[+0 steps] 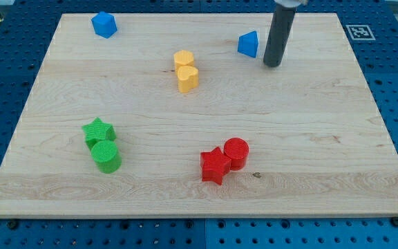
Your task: Place the blue triangle at the top center of the board
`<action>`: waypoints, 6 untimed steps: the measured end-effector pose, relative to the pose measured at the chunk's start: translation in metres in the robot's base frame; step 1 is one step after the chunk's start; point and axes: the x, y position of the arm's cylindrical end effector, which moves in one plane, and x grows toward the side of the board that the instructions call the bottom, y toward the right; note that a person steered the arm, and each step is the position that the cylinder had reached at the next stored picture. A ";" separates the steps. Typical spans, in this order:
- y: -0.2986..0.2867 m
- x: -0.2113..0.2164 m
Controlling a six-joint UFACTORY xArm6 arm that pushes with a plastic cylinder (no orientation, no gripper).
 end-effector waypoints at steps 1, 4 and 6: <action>-0.020 -0.026; -0.063 -0.035; -0.085 -0.054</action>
